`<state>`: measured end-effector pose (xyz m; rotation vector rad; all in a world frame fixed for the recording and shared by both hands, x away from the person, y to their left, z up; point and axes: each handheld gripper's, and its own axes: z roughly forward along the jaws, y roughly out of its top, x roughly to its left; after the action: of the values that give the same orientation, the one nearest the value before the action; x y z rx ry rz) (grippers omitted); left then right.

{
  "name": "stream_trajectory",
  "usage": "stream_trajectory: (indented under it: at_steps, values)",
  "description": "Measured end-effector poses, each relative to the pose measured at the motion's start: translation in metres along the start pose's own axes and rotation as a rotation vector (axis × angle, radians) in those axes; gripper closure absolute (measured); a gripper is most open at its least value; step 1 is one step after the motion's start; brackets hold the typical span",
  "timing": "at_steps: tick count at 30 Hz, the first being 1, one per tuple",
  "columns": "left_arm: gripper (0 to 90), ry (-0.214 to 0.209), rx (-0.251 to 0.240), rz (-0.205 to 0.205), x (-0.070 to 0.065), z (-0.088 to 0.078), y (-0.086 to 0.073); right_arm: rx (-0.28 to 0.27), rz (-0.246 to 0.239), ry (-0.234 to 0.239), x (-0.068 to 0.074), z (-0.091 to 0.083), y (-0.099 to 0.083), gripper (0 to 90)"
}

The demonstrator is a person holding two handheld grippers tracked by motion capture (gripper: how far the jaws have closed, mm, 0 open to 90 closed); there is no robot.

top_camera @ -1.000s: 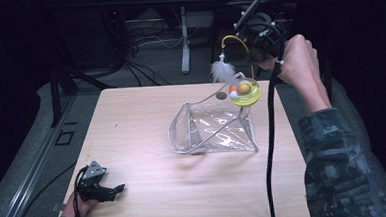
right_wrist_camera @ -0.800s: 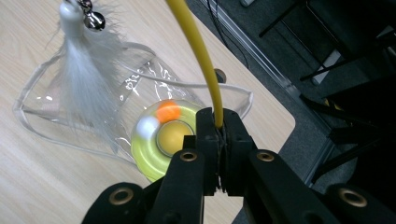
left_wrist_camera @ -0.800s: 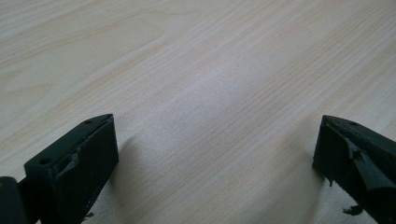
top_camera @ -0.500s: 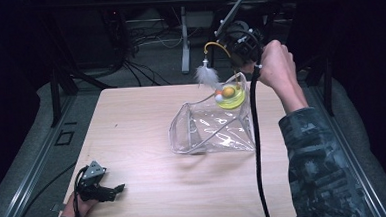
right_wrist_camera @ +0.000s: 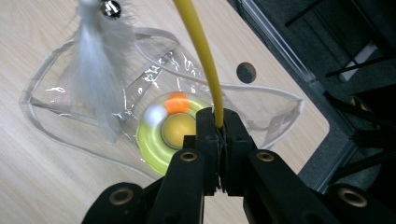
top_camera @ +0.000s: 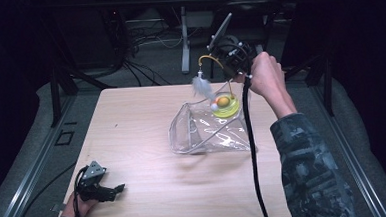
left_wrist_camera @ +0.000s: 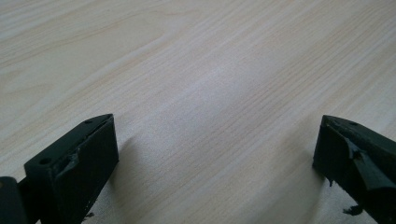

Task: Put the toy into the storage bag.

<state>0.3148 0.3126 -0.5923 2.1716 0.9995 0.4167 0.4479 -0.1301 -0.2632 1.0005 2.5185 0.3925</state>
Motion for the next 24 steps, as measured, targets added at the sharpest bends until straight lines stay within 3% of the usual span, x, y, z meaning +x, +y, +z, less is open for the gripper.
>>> stream_trajectory:
  at_steps: [5,24]
  values:
    - [0.0,0.0,0.0,0.0,0.0,0.0,0.0,-0.002,0.009,0.016,0.003,0.01,-0.003,87.7]
    - [0.0,-0.001,0.001,0.0,0.0,0.0,0.0,0.069,0.015,0.06,0.005,0.05,-0.025,87.6]
